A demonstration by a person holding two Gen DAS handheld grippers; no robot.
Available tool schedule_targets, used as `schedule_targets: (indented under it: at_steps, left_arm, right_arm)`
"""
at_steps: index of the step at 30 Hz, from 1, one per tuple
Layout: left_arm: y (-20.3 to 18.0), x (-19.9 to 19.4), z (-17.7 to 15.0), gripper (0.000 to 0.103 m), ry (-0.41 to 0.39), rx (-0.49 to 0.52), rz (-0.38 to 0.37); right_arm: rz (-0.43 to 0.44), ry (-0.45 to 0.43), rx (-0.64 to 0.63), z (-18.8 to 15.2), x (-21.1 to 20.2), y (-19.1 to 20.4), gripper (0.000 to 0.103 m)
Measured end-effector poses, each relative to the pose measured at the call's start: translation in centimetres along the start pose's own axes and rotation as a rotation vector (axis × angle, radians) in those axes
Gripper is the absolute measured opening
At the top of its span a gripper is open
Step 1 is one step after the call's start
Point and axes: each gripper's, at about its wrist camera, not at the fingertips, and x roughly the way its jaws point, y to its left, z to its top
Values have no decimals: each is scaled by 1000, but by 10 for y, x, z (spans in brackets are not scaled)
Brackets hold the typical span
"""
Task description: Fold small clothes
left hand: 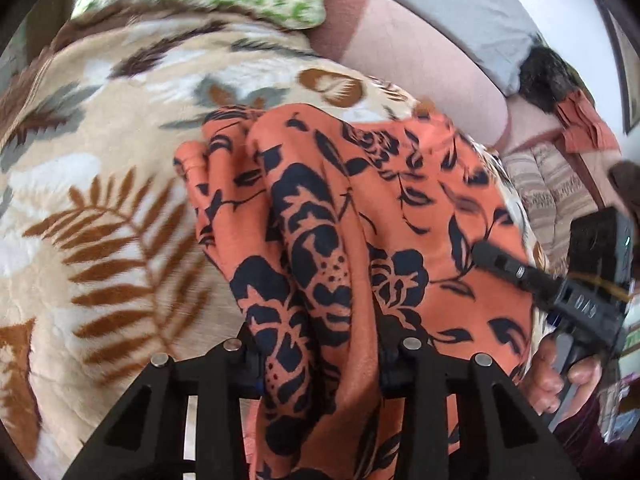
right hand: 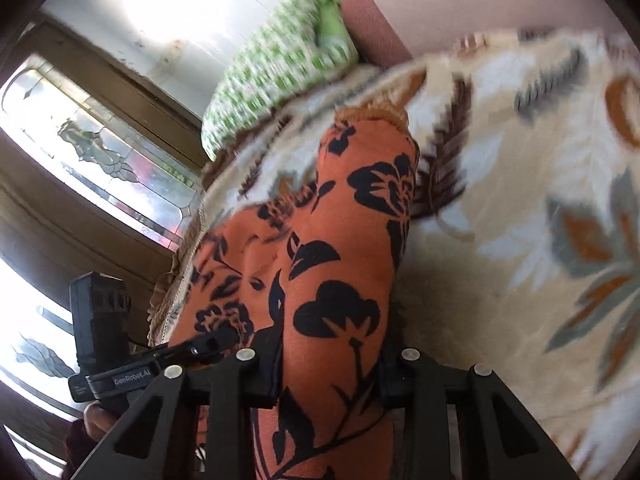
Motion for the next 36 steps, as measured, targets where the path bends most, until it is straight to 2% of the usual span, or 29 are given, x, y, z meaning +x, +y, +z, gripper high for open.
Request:
schedule_targets:
  at_steps: [4, 6, 8, 9, 10, 11, 12, 13, 15, 16, 17, 18, 20, 21, 22, 23, 24, 25, 26, 28, 30, 34, 36]
  left_arm:
    - [-45, 2, -4, 42, -42, 28, -55]
    - [-63, 21, -9, 49, -18, 46, -13]
    - [-74, 50, -17, 52, 51, 64, 84]
    - [-76, 60, -21, 58, 71, 57, 119]
    - [-76, 60, -25, 66, 56, 35, 125]
    - [-78, 55, -25, 66, 53, 26, 136]
    - [-82, 48, -24, 66, 50, 33, 152]
    - [-87, 35, -22, 66, 26, 55, 177]
    - [-100, 10, -19, 69, -57, 117, 230]
    - [-104, 0, -21, 77, -91, 152, 268]
    - [-111, -3, -20, 81, -111, 185, 313]
    - [-118, -3, -16, 81, -124, 226, 373]
    - [-124, 11, -9, 81, -117, 276, 487]
    - [-125, 21, -6, 81, -102, 292, 540]
    - [-122, 38, -8, 81, -57, 309, 598]
    - [-118, 50, -11, 81, -18, 307, 633]
    - [-112, 51, -14, 81, -11, 294, 643]
    - [-108, 48, -17, 82, -38, 273, 635]
    - [-105, 46, -18, 82, -50, 252, 621]
    - [-99, 39, -19, 82, -46, 194, 577]
    - [-99, 24, -17, 82, -42, 151, 544]
    - [-123, -10, -40, 82, -163, 211, 541]
    - [-128, -23, -57, 89, -199, 248, 547]
  right_arm:
    - [-7, -58, 39, 3, -50, -21, 35]
    - [-42, -77, 59, -5, -67, -40, 35]
    - [-120, -27, 95, -13, -61, -68, 43]
    - [-176, 5, 113, -17, -53, -82, 50]
    - [-238, 50, 148, -22, -44, -97, 60]
    - [-238, 71, 211, -28, -42, -111, 66]
    - [-182, 30, 257, -32, -52, -115, 67]
    - [-181, 6, 269, -32, -64, -113, 67]
    - [-197, -80, 211, -30, -92, -97, 67]
    - [-198, -119, 174, -27, -103, -88, 67]
    - [-191, -153, 136, -23, -111, -77, 67]
    - [-190, -170, 105, -18, -117, -67, 67]
    - [-213, -176, 78, -5, -109, -53, 64]
    - [-204, -166, 85, 2, -100, -52, 49]
    - [-179, -136, 111, 8, -89, -56, 28]
    - [-160, -97, 148, 13, -73, -60, 28]
    - [-165, -45, 178, 19, -55, -67, 28]
    - [-170, 18, 198, 16, -36, -75, 28]
    - [-161, 118, 222, 11, -11, -86, 28]
    - [-162, 59, 209, 9, -12, -86, 27]
    - [-139, 52, 240, 5, -29, -79, 30]
    - [-71, 32, 218, -21, -73, -63, 31]
    - [-33, 12, 178, -47, -95, -48, 34]
